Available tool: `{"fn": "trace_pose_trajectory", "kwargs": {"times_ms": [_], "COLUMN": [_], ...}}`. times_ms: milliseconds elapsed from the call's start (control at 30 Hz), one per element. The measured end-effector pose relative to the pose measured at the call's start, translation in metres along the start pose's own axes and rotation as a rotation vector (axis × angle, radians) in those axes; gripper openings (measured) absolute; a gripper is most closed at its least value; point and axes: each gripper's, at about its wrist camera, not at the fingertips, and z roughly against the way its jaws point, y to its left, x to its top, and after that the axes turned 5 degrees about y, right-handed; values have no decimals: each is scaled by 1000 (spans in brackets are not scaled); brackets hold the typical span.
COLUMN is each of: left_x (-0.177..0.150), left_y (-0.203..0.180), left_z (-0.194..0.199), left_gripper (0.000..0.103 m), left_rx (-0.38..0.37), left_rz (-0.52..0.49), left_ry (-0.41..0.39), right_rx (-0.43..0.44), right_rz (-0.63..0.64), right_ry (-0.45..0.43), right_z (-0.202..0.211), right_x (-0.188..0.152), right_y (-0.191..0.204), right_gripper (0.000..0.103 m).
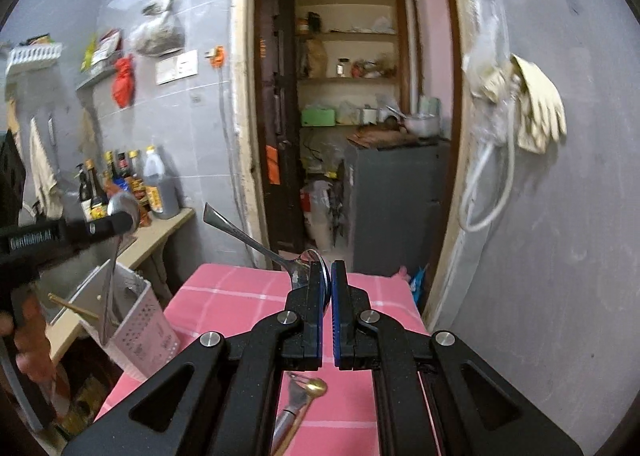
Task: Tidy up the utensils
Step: 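Lift and carry the steel spoons toward the white holder with both tools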
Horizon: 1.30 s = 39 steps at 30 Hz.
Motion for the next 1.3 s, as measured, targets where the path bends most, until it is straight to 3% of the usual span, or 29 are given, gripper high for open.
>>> {"fn": "trace_pose_trajectory", "kwargs": {"times_ms": [267, 467, 767, 1300], "left_x": [26, 28, 21, 21], "left_y": [39, 72, 113, 135], "left_z": [37, 43, 36, 22], "left_gripper": [3, 3, 3, 3], "left_rx": [28, 61, 112, 161], "left_rz": [39, 60, 125, 113], "left_ry": [-101, -148, -166, -141], "right_rx": [58, 64, 49, -41], "right_rz": [125, 238, 378, 573], "right_ry": [48, 103, 170, 215], "right_z": [-1, -10, -21, -23], "right_x": [6, 2, 2, 9], "right_y": [54, 91, 131, 187], "right_gripper": [4, 4, 4, 4]}}
